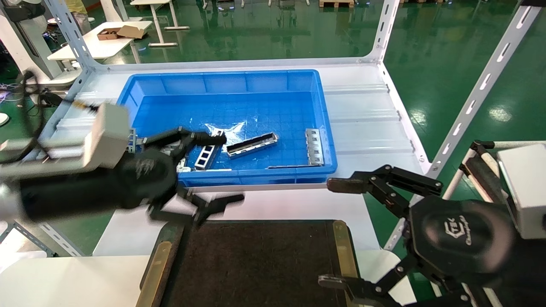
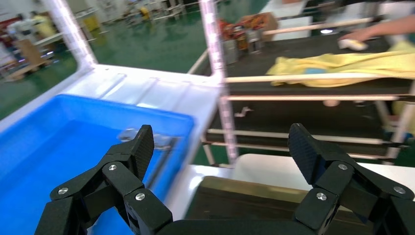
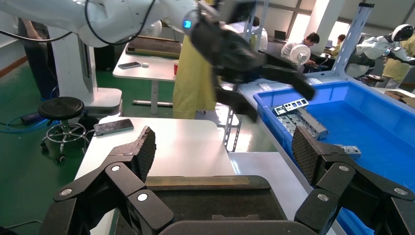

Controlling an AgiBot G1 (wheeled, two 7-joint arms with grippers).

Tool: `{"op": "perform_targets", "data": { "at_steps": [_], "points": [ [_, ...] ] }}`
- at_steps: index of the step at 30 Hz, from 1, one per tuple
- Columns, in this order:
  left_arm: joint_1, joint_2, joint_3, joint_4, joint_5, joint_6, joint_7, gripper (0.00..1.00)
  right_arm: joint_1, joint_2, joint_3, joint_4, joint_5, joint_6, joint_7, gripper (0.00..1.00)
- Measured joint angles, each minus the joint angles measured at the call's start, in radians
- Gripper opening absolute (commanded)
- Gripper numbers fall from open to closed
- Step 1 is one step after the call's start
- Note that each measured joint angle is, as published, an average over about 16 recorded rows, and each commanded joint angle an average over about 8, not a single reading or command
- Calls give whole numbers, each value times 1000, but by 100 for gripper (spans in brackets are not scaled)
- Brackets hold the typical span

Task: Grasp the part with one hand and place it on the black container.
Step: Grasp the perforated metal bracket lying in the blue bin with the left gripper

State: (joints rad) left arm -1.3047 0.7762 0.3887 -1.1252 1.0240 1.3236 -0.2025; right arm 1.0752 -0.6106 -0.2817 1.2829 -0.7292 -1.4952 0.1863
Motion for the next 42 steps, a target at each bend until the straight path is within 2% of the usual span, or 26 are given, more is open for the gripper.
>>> {"op": "perform_targets", "data": {
  "at_steps": [13, 25, 34, 42],
  "points": [
    [-167, 227, 95, 282, 188, -159, 13, 100, 0, 0, -1, 0, 1, 0, 0, 100],
    [-267, 412, 144, 553, 295, -315, 68, 100, 0, 1, -2, 0, 1, 1, -1, 100],
    [-333, 511, 160, 737, 328, -395, 94, 100, 1, 1, -3, 0, 2, 1, -1, 100],
    [-367, 559, 171, 848, 335, -438, 118, 100, 1, 1, -3, 0, 2, 1, -2, 100]
  ]
}}
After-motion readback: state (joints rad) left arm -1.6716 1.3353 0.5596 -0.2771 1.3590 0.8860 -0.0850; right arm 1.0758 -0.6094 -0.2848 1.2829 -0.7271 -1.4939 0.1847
